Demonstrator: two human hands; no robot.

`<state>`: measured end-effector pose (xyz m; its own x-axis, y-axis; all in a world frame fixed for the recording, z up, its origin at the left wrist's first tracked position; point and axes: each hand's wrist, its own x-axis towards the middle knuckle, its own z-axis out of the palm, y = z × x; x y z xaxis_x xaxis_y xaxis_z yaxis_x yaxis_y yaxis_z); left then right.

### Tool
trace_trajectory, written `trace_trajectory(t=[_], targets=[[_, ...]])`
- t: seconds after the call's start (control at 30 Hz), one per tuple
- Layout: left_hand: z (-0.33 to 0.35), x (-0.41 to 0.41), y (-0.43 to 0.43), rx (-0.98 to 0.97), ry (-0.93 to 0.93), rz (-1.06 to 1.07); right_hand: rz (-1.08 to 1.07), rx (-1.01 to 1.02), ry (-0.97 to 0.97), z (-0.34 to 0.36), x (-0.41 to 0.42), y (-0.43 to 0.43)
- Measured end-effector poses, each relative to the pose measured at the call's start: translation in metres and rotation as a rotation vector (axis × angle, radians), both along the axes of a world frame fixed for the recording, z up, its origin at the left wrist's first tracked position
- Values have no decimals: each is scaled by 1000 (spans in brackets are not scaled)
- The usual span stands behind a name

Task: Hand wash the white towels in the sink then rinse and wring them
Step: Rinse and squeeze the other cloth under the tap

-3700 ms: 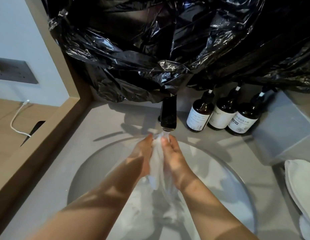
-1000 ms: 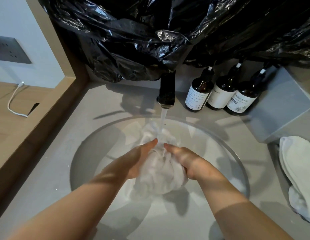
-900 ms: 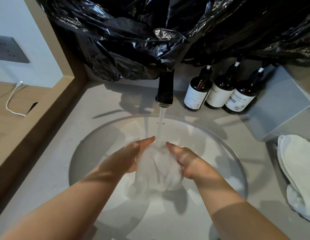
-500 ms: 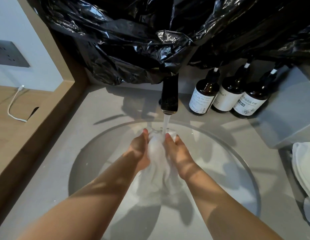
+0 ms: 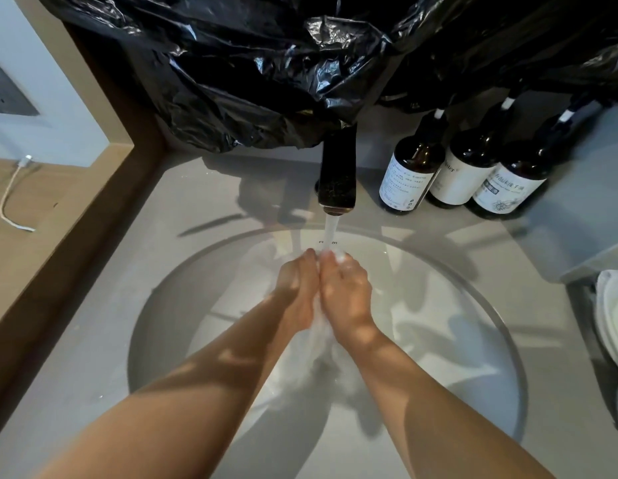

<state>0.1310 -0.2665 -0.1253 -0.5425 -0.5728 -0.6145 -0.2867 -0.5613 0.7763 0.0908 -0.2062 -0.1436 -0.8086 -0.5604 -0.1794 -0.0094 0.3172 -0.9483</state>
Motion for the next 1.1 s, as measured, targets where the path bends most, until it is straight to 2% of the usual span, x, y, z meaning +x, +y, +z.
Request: trace_trajectory(t=[0.03, 0.13, 0.2, 0.27, 0.33, 0.43, 0.5, 0.67, 0.73, 0.8, 0.87, 0.93, 1.0, 1.07, 1.1], targets=[[-3, 1, -2, -19, -7, -10, -11, -6, -96, 0, -3, -1], [-3, 12, -4, -73, 3, -47, -106, -1, -552, 8, -17, -2], [-5, 21, -8, -20, 110, -75, -142, 4, -624, 11, -27, -3], [-8, 27, -14, 96, 198, -9, -136, -32, -575, 14, -28, -3], [-9, 29, -14, 77, 269, 43, -50, -102, -510, 20, -19, 3], [4, 22, -7, -29, 127, 173, 160, -12, -216, 25, 2, 16], [14, 15, 5, 33, 99, 201, 196, 58, -20, 32, 9, 16], [15, 2, 17, 136, 67, 270, 198, 119, 135, 36, -4, 1], [14, 3, 15, 30, 27, 151, 111, 128, 31, 31, -12, -5], [13, 6, 11, -81, -4, 56, -9, 94, -208, 30, -22, -10], [10, 12, 4, -43, 50, -8, -28, 133, -329, 31, -28, -11], [8, 21, -7, 89, 151, 12, -38, 143, -362, 38, -31, -6], [0, 29, -15, 104, 191, 91, -7, 46, -490, 41, -31, 4], [3, 28, -13, 41, 194, 117, 33, -172, -695, 44, -28, 17], [4, 24, -12, -10, 159, 134, 36, -242, -739, 42, -23, 21]])
